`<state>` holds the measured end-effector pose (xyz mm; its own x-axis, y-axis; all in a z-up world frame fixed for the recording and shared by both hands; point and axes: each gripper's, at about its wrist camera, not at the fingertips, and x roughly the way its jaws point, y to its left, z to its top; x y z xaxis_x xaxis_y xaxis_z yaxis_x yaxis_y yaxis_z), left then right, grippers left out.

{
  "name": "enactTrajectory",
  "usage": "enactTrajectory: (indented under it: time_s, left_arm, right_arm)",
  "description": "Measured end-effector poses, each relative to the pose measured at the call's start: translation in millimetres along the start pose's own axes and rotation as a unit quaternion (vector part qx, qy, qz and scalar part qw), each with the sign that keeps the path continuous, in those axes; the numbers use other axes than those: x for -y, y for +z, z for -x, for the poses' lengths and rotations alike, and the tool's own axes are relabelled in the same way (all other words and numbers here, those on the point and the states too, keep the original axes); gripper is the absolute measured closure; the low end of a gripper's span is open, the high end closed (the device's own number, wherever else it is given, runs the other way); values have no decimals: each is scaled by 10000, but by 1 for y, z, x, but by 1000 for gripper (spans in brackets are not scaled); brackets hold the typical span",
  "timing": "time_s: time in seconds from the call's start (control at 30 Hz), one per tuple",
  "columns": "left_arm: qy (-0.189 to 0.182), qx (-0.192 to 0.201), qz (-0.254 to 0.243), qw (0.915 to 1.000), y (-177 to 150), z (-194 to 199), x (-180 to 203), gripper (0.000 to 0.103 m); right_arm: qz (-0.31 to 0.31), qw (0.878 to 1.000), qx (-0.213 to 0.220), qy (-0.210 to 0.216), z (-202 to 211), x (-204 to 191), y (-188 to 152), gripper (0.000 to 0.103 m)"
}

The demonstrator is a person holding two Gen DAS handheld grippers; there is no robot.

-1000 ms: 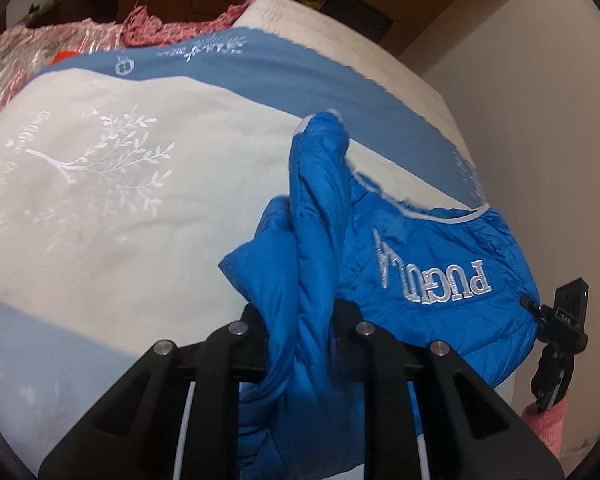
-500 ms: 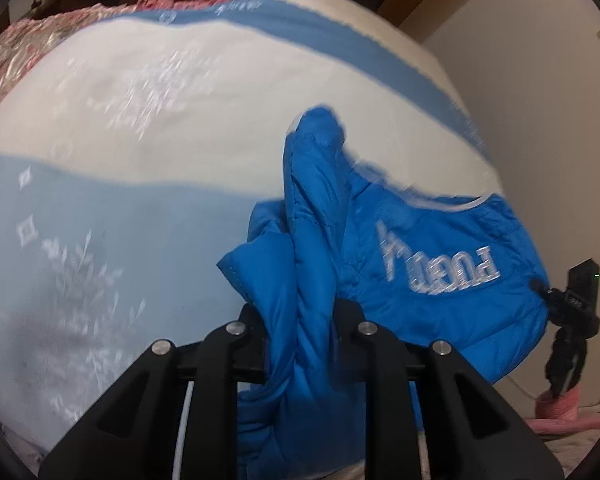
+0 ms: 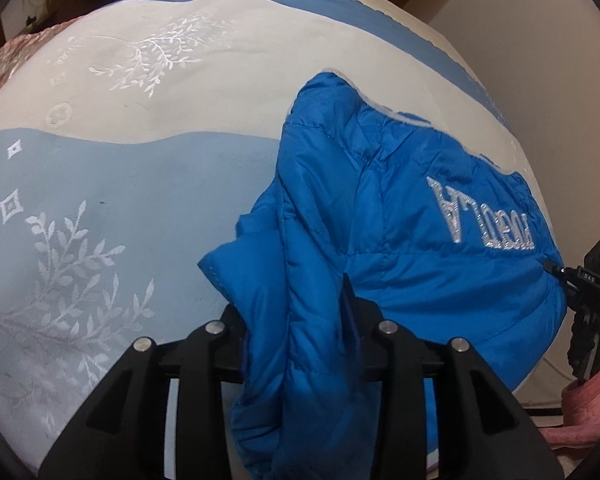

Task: Fold large clothes

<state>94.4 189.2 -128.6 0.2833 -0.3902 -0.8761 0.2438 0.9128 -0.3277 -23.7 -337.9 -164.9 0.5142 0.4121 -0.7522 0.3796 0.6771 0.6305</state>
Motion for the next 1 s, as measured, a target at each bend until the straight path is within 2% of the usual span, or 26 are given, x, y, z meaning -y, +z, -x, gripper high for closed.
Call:
enactTrajectory:
  time_s: [0.27,0.47,0.53,0.63,0.67,0.73,0.8,0.87,0.93,1.0]
  left_arm:
    - [-165,67,61,9998,-8,-20,-10,57]
    - [-162,96,259,9995,-10,-19,-12,56]
    - [-130,52,448,9989,-9,-12,-13,56]
    - [135,232,503,9984,-7,16,-4,58]
    - [231,333,459,9981,-9,27,1,58]
    - [532,567,303,9965,-13,52,15,58]
    - [658,735,111,9951,-17,69,34,58]
    - [668,814,20,9944,-20,75,51,58]
    - [719,845,-107,9938,-23,71,71,57]
    - [881,813,-236,9925,-30,59,85,56]
  right_arm:
    - [-317,9989,223,273,-20,26,-15,71]
    - [-237,9991,267,229,-18,28,-17,68]
    - [-185,9996,221,54,-12,24,-17,63]
    - [255,9967,391,-660,13,-1,-18,57]
    - [520,9909,522,-1126,26,-14,-22,54]
    - [921,9816,739,-1497,46,-31,-25,53]
    - [1302,9777,801,-1440,62,-54,-33,53]
    - [1543,9742,676,-1500,63,-67,-39,54]
    - [1797,9662,493,-1783,53,-78,-47,56]
    - [1987,9630,400,-1779,44,-81,-54,60]
